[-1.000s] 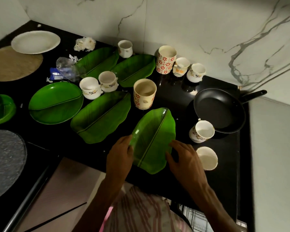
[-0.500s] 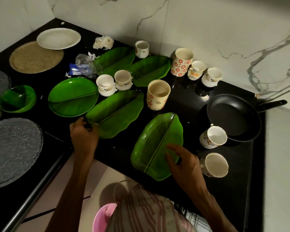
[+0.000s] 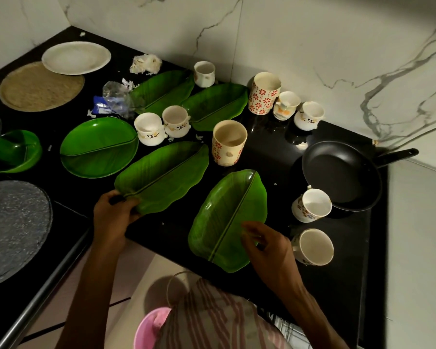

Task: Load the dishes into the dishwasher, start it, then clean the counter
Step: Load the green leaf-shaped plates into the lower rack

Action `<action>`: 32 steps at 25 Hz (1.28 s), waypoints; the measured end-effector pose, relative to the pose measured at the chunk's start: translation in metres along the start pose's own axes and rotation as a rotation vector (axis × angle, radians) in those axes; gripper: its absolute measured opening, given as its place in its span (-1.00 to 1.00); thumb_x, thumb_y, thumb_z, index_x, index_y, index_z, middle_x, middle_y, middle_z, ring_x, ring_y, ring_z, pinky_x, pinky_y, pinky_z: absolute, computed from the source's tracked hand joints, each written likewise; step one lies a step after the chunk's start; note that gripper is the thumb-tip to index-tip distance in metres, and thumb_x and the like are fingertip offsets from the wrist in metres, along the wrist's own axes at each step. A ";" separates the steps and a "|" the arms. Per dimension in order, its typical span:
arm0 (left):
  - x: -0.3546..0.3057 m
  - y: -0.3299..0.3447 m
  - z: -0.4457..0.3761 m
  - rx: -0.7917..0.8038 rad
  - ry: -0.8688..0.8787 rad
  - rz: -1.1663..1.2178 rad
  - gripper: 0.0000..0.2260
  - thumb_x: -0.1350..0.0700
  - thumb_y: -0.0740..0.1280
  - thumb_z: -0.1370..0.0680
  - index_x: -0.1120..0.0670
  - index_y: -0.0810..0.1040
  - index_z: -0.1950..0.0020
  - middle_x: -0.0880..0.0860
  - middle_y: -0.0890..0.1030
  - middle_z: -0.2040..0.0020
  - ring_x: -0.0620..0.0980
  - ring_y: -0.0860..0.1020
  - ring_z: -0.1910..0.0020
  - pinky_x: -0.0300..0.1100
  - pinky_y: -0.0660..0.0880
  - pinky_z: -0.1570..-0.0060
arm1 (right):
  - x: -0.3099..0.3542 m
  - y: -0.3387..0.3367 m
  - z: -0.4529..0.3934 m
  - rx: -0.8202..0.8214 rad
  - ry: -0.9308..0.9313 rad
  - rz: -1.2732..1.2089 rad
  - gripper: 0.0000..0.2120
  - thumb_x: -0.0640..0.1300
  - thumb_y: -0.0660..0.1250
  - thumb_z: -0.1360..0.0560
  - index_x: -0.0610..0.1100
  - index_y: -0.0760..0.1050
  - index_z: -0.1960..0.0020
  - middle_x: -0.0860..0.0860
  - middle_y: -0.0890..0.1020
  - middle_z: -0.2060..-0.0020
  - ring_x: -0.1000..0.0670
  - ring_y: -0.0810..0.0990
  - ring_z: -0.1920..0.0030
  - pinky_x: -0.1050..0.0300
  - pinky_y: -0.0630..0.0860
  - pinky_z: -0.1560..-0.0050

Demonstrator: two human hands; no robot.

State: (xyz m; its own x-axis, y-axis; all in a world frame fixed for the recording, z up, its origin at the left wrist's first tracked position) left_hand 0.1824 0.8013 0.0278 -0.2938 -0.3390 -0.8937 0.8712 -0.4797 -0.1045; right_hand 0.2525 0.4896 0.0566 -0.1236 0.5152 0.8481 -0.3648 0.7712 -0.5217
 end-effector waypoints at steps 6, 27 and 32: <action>-0.015 -0.048 0.071 0.044 -0.020 0.062 -0.72 0.36 0.34 -0.50 0.07 0.53 -0.14 0.02 0.62 0.07 -0.19 0.64 0.33 -0.33 0.57 0.38 | 0.017 0.012 0.005 0.171 0.165 -0.383 -0.75 -0.06 0.40 -0.49 -0.11 0.60 -0.14 0.01 0.72 0.10 0.06 0.70 0.07 0.13 0.62 0.04; 0.052 0.040 0.104 0.364 0.466 -0.475 -0.68 0.28 0.41 -0.49 0.12 0.56 -0.24 -0.02 0.56 -0.11 -0.15 0.56 -0.02 -0.31 0.53 0.02 | -0.030 -0.011 -0.042 0.037 0.342 -0.195 -0.82 -0.22 0.29 -0.58 0.02 0.57 -0.05 -0.02 0.73 0.13 -0.06 0.72 0.12 -0.20 0.64 0.04; 0.064 0.041 0.096 0.320 0.445 -0.444 -0.66 0.31 0.42 -0.46 0.10 0.58 -0.21 -0.02 0.60 -0.05 -0.11 0.59 0.02 -0.31 0.54 0.06 | -0.024 -0.011 -0.045 0.022 0.254 0.102 -0.82 -0.16 0.32 -0.57 -0.10 0.56 -0.16 0.02 0.67 0.16 -0.04 0.67 0.12 0.11 0.59 0.14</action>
State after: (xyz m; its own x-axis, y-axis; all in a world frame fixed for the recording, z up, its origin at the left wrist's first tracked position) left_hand 0.1611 0.6823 0.0081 -0.3467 0.2746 -0.8969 0.5275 -0.7336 -0.4285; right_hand 0.3012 0.4854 0.0379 0.0739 0.6692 0.7394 -0.3828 0.7037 -0.5986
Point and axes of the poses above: each hand's wrist, its own z-axis away from the middle knuckle, its own y-axis out of the palm, x = y × z, the point moved 2 cm from there along -z, towards the middle knuckle
